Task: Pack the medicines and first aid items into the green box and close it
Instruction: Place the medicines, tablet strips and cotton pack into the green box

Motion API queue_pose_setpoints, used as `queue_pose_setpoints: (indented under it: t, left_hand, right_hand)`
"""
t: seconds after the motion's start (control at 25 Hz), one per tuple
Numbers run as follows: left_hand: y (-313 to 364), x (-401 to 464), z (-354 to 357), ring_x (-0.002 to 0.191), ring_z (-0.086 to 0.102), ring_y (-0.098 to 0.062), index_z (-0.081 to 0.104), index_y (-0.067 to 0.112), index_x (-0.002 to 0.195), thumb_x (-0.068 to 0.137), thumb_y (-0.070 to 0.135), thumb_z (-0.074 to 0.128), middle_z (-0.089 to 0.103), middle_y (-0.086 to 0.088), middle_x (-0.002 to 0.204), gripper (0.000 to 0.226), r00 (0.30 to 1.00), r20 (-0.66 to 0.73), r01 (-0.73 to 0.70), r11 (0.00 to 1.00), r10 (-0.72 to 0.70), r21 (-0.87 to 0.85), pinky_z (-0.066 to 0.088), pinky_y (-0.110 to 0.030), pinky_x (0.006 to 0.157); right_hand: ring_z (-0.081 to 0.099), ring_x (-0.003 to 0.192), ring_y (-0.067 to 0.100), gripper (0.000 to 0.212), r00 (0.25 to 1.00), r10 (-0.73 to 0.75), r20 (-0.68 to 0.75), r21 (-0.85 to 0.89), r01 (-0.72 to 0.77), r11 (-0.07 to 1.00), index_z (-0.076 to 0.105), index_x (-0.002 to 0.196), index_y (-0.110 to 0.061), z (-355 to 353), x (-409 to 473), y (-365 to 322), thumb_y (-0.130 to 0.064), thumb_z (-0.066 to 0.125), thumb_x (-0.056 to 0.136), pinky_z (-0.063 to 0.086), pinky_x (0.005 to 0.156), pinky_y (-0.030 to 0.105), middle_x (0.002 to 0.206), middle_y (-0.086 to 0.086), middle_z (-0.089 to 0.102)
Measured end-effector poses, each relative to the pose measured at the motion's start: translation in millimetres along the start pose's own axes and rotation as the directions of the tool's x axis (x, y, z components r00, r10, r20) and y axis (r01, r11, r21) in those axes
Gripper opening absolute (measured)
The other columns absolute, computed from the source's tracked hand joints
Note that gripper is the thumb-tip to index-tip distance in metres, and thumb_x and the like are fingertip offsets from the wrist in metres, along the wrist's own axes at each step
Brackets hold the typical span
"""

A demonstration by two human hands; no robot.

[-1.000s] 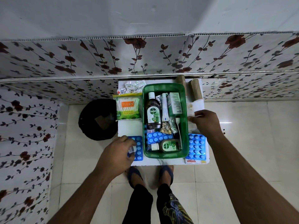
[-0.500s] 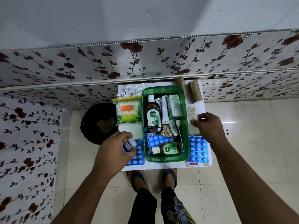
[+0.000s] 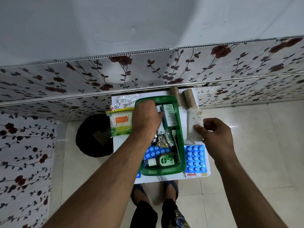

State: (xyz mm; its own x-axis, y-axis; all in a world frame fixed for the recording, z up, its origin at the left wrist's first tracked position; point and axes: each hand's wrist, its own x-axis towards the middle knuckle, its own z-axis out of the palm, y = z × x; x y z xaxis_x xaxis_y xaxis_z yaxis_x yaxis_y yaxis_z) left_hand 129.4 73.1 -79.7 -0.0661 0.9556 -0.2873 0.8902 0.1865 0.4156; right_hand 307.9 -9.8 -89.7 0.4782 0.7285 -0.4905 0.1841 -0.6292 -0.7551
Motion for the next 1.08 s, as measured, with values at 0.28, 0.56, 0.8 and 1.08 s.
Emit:
queue_pose_setpoints:
  t: [0.28,0.56,0.8,1.08]
  left_hand:
    - [-5,0,-7,0.066,0.057,-0.014,0.072,0.009,0.096,0.086,0.019,0.068,0.071,-0.007,0.089,0.015,0.989,-0.097,-0.105,0.992,0.111,0.065,0.043,-0.025,0.061]
    - [-79,-45,-60,0.073,0.064,0.002,0.071,0.016,0.095,0.085,0.008,0.062,0.069,0.008,0.082,0.015,0.944,-0.287,0.026,0.902,-0.165,-0.432,0.052,-0.019,0.069]
    - [-136,-66,-35,0.077,0.065,0.002,0.070,0.020,0.093,0.085,0.004,0.062,0.070,0.012,0.083,0.019,0.974,-0.143,0.096,0.898,-0.173,-0.429,0.045,-0.013,0.068]
    - [-152,-72,-22,0.080,0.067,-0.010,0.071,0.015,0.097,0.085,0.005,0.062,0.072,0.002,0.086,0.019,0.978,-0.074,0.145,0.892,-0.194,-0.428,0.050,-0.023,0.073]
  right_hand:
    - [0.071,0.076,0.007,0.015,0.998,-0.043,-0.045,0.001,0.043,0.999,0.067,0.098,-0.018,-5,-19,-22,-0.020,0.073,0.085,0.059,0.074,0.034,0.088,-0.011,0.072]
    - [0.065,0.078,0.006,0.014,0.975,-0.114,0.190,-0.129,0.140,0.982,0.068,0.103,-0.021,69,-55,-58,-0.025,0.069,0.089,0.054,0.073,0.021,0.086,-0.013,0.068]
    - [0.068,0.090,0.031,0.019,0.973,-0.093,0.211,-0.374,0.168,0.912,0.066,0.101,-0.016,129,-13,-45,-0.028,0.068,0.086,0.055,0.078,0.038,0.095,0.009,0.074]
    - [0.069,0.083,0.030,0.020,0.931,-0.263,0.252,-0.508,0.359,0.783,0.065,0.100,-0.016,127,-22,-46,-0.032,0.065,0.088,0.054,0.070,0.034,0.090,0.006,0.074]
